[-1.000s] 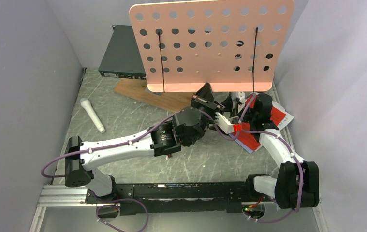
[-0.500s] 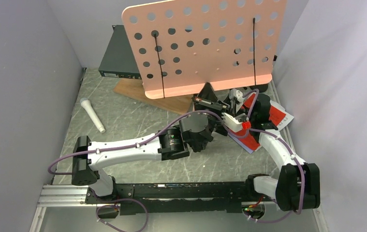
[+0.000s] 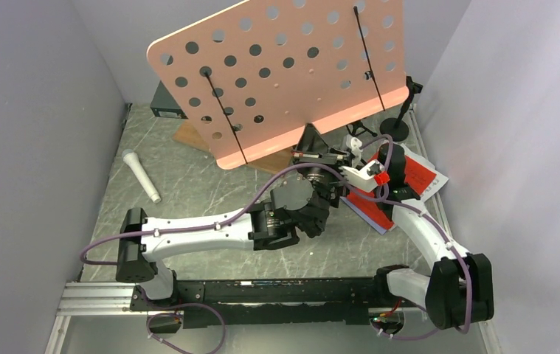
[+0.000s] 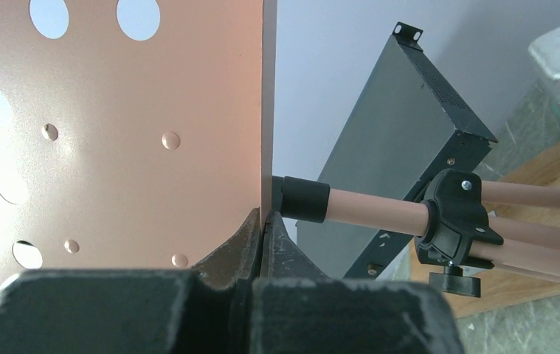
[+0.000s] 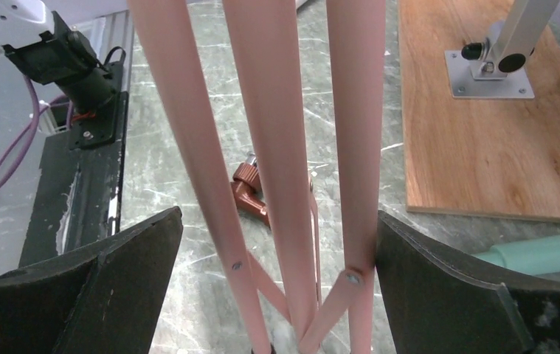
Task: Pack up the instrument practice props
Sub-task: Pick up the music stand from the center of the board.
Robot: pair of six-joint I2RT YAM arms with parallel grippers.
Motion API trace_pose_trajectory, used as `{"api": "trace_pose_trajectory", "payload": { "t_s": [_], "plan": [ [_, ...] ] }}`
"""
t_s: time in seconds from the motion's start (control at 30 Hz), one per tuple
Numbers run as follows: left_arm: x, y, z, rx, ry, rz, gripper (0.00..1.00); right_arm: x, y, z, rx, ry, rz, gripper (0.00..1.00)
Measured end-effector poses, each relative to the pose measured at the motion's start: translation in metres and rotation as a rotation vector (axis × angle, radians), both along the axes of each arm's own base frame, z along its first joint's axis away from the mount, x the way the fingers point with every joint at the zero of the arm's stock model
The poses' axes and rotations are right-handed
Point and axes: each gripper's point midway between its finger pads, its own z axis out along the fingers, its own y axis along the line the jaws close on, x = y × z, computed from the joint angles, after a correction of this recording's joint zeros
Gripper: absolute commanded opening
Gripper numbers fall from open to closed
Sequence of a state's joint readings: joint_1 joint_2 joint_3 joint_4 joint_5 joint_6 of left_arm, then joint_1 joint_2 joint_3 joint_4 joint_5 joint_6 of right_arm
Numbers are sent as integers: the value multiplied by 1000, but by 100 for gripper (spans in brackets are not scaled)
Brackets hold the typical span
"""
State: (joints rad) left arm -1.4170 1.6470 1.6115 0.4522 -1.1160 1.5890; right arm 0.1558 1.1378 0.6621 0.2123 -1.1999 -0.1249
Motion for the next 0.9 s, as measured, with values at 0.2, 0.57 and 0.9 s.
{"api": "trace_pose_trajectory", "payload": {
  "t_s": [0.2, 0.57, 0.9],
  "plan": [
    [-11, 10, 5, -85, 25, 42, 0, 6, 10, 8, -59, -58, -23, 97],
    [-16, 37, -10, -287, 128, 143, 0, 2, 16, 0, -160, -100, -14, 56],
    [-24, 85, -21, -523, 227, 134, 0, -4, 24, 10, -172, -152, 35, 16]
  ]
}}
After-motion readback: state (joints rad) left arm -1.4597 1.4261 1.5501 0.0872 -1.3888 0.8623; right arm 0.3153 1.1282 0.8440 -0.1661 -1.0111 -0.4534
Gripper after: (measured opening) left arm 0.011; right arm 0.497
